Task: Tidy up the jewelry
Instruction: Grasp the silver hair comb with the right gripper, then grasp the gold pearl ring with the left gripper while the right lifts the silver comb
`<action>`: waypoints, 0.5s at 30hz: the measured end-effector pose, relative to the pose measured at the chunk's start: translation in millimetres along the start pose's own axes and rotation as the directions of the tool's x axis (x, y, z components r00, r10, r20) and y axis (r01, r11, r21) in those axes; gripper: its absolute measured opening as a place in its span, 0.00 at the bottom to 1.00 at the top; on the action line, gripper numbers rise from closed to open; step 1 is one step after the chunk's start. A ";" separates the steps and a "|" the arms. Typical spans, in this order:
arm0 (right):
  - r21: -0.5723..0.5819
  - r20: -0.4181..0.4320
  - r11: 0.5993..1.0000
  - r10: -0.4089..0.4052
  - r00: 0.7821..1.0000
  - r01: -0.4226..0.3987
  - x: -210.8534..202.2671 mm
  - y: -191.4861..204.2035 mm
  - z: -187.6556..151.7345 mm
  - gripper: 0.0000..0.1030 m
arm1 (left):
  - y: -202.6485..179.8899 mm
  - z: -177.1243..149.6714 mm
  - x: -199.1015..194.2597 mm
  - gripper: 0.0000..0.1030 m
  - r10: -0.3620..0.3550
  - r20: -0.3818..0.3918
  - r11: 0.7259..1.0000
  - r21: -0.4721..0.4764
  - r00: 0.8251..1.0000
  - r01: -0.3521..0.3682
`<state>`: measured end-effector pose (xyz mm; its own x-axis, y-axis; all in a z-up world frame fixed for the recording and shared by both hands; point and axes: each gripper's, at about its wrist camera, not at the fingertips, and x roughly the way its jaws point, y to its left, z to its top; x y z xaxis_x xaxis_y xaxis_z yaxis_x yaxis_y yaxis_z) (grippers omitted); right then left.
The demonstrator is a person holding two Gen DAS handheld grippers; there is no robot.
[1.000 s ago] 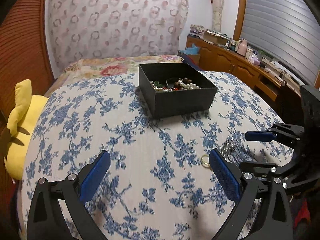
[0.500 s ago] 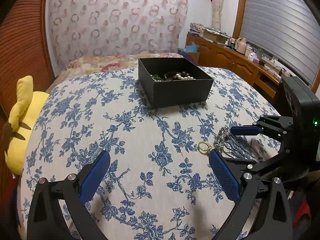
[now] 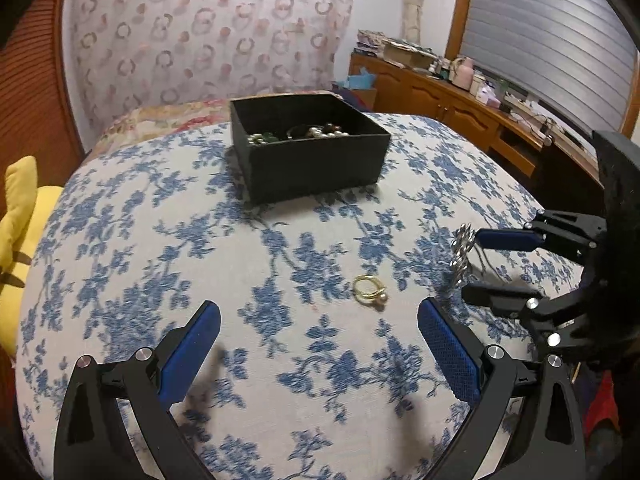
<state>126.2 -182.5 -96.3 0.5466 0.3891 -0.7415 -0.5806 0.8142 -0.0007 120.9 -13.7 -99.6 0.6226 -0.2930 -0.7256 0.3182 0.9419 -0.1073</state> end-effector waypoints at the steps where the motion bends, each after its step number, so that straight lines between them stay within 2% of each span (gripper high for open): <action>1: 0.003 0.004 1.000 -0.002 1.000 0.002 -2.2 -1.8 -0.6 0.57 | -2.0 0.7 1.3 0.93 -0.007 -0.002 1.000 0.005 1.000 0.007; 3: 0.008 0.015 1.000 -0.006 1.000 0.006 -6.3 -4.1 -0.8 0.57 | -7.2 2.6 4.6 0.92 -0.019 -0.006 1.000 0.019 1.000 0.019; 5: 0.014 0.024 1.000 -0.010 1.000 0.010 -10.0 -7.3 -1.2 0.57 | -14.0 4.9 9.3 0.83 -0.028 -0.015 0.999 0.037 0.999 0.028; 7: 0.021 0.032 1.000 -0.015 0.999 0.014 -12.1 -9.5 -1.6 0.57 | -20.4 7.0 15.9 0.69 -0.035 -0.038 0.998 0.051 0.999 0.037; 10: 0.033 0.038 0.999 -0.015 0.999 0.014 -15.1 -14.0 -2.3 0.57 | -28.3 9.2 22.8 0.56 -0.029 -0.053 0.997 0.069 0.998 0.033; 13: 0.039 0.040 0.999 -0.013 0.999 0.012 -17.1 -16.1 -3.6 0.57 | -32.3 10.3 28.5 0.47 -0.016 -0.068 0.997 0.079 0.998 0.021; 15: 0.037 0.042 0.999 -0.012 0.999 0.011 -18.3 -16.2 -4.5 0.57 | -32.8 9.6 30.6 0.46 -0.008 -0.072 0.997 0.079 0.997 0.013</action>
<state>122.9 -204.8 -85.8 0.5784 0.3966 -0.7129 -0.5518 0.8338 0.0162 136.4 -55.2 -111.7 0.5673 -0.2878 -0.7716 0.3823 0.9219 -0.0627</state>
